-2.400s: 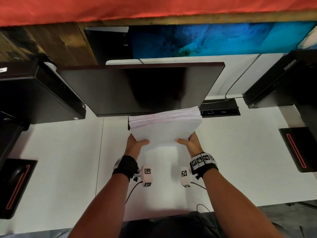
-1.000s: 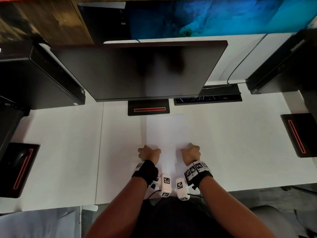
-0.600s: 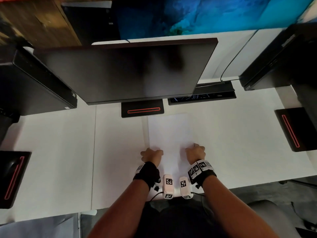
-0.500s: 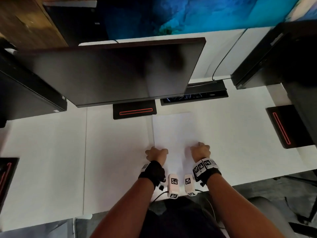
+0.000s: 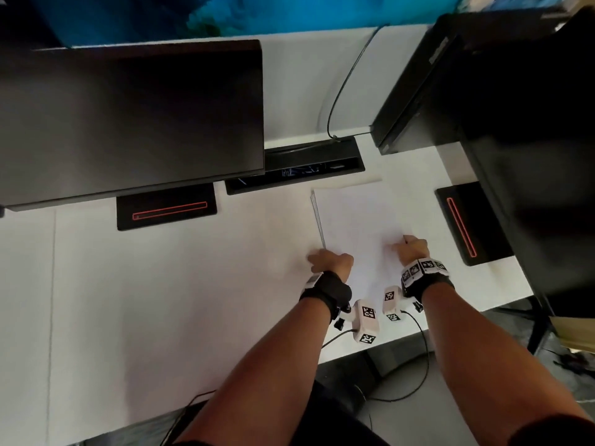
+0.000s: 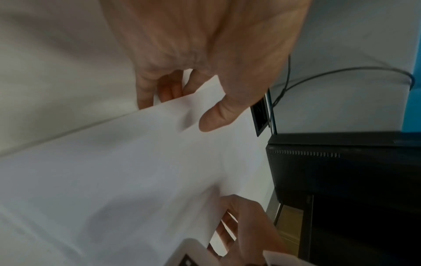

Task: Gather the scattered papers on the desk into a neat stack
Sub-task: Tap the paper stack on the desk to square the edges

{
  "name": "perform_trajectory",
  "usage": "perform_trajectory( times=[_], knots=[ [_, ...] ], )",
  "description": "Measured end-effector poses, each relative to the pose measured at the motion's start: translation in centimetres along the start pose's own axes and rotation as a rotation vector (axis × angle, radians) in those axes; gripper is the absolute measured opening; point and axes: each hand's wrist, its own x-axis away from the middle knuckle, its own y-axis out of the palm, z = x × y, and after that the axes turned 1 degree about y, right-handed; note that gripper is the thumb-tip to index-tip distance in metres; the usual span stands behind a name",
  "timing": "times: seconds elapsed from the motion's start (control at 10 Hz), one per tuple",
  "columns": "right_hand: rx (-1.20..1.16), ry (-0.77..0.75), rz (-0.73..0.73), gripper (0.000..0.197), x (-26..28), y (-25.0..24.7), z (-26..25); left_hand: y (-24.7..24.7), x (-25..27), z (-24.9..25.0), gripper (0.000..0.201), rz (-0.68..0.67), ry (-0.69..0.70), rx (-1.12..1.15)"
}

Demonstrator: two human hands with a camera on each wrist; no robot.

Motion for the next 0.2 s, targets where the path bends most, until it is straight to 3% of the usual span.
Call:
perform_trajectory(
  times=[0.2],
  knots=[
    [0.068,-0.068,0.079,0.058,2.4,-0.7,-1.5,0.2,-0.1,1.1,0.081,-0.033,-0.035,-0.040]
  ],
)
